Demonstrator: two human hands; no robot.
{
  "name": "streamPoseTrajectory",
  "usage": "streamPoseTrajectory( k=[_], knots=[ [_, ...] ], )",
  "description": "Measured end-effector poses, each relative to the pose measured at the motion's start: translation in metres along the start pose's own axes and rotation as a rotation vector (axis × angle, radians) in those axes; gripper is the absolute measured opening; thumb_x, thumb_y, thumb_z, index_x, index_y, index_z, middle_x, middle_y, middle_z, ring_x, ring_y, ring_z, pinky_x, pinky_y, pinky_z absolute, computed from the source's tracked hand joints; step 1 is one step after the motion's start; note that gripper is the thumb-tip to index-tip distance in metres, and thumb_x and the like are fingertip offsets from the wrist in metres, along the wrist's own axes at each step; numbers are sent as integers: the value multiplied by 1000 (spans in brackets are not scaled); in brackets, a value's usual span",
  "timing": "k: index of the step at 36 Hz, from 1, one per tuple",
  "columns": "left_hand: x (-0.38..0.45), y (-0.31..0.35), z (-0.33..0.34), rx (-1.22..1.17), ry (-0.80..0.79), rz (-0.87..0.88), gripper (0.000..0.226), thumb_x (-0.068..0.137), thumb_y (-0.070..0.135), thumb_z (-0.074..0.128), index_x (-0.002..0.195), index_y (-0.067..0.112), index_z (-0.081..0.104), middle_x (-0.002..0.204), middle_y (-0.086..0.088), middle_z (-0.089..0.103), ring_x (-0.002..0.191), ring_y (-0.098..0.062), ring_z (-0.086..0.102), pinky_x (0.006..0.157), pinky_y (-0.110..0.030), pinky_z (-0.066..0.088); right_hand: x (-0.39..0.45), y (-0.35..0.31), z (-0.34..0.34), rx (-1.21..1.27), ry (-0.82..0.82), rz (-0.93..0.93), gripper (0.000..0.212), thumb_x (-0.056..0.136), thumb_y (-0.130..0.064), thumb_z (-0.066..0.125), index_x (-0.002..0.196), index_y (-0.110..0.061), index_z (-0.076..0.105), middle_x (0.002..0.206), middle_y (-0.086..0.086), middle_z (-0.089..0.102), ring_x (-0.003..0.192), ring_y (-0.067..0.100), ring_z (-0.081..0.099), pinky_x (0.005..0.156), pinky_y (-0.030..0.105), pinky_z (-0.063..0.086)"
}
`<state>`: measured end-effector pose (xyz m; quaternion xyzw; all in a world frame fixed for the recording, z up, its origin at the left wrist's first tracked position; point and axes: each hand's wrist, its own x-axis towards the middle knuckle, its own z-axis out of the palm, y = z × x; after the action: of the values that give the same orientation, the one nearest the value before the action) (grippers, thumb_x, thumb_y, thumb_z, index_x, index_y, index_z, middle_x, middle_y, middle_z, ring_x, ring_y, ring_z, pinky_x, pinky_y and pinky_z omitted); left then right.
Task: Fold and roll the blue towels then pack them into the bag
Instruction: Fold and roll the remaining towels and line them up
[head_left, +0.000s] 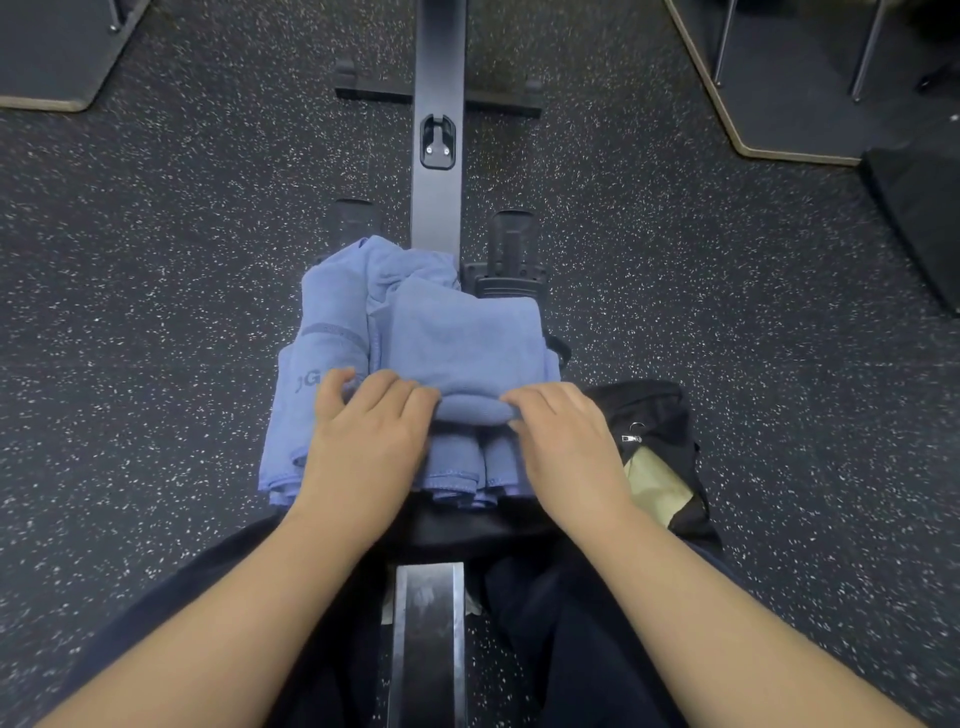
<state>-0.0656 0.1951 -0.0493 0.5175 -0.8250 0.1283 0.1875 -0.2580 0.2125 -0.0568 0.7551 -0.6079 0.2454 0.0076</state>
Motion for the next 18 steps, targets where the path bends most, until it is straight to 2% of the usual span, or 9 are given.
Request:
streamPoseTrajectory(
  k=[7, 16, 18],
  knots=[
    [-3, -2, -13, -34, 63, 36, 13, 81, 10, 62, 88, 21, 66, 82, 7, 64, 90, -19, 65, 98, -41, 26, -5, -1, -14, 72, -24, -24, 25, 72, -7, 70, 95, -12, 64, 86, 1, 65, 84, 20, 50, 77, 29, 36],
    [-8, 0, -25, -35, 69, 60, 14, 79, 8, 62, 82, 21, 66, 78, 7, 62, 84, -18, 65, 95, -42, 27, -12, -4, -26, 49, -87, -32, 23, 73, -7, 73, 93, -14, 64, 86, -1, 63, 84, 20, 52, 76, 29, 41],
    [-9, -1, -28, -40, 58, 65, 14, 79, 8, 62, 82, 21, 66, 77, 8, 62, 84, -18, 65, 95, -42, 27, -13, -5, -27, 48, -101, -27, 19, 75, -9, 69, 92, -14, 64, 85, -2, 63, 83, 21, 53, 76, 28, 38]
  ],
)
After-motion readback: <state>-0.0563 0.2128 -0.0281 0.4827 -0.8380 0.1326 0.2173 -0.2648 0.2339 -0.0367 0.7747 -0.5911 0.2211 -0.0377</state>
